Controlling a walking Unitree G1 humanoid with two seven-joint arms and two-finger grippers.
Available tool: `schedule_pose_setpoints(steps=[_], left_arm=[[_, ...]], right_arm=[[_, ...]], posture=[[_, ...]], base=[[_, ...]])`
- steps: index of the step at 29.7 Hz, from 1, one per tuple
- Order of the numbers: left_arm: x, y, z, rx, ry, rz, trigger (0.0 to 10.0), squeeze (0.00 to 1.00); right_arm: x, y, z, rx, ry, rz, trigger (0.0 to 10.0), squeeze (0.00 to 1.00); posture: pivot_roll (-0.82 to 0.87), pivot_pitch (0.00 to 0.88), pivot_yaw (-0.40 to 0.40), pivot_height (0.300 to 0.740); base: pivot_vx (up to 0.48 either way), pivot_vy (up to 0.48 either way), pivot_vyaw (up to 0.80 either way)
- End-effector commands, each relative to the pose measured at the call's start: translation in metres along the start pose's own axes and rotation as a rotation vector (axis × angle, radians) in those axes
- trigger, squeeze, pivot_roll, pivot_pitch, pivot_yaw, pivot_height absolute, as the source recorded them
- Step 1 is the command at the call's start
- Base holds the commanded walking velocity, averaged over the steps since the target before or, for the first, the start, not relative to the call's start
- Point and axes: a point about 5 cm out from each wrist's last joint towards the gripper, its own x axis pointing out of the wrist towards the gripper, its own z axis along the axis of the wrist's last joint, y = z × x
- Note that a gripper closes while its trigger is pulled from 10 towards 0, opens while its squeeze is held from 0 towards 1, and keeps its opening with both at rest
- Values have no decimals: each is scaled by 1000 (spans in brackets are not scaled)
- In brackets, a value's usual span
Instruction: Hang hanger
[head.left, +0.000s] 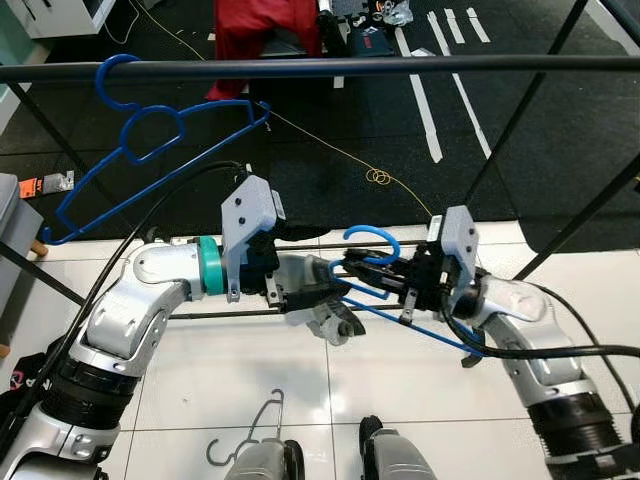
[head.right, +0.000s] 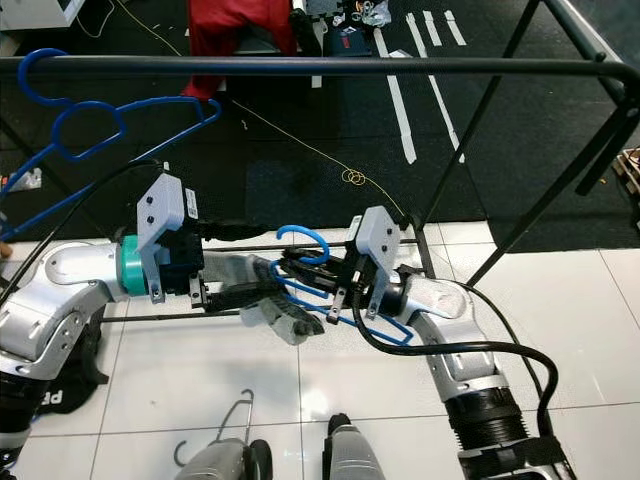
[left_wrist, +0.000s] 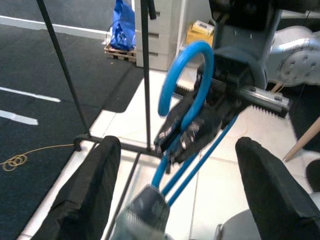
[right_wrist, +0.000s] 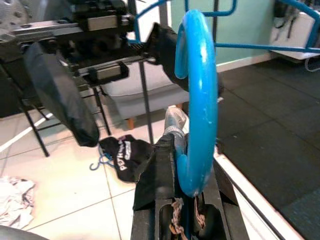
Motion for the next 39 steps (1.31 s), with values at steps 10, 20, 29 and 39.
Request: schedule_pose_setpoints(steps=[10, 20, 29, 39], left_arm=[[-5, -9, 0, -19, 50, -149, 10000, 1000], [-17, 7, -7, 21, 78, -134, 10000, 0], [-23, 8, -7, 24, 78, -149, 10000, 0], [-36, 1, -43, 35, 303, -269, 10000, 0]], right_arm=[[6, 12, -3, 13, 26, 102, 10000, 0], [-4, 17, -10, 4, 96, 146, 10000, 0], [-7, 16, -9, 7, 94, 138, 10000, 0], [-10, 18, -5, 35, 74, 154, 10000, 0]], posture=[[-30, 179, 93, 740], [-40, 158, 92, 740], [-41, 153, 92, 740], [-41, 143, 100, 740]], base=[[0, 0, 0], [0, 0, 0], [0, 0, 0], [0, 0, 0]])
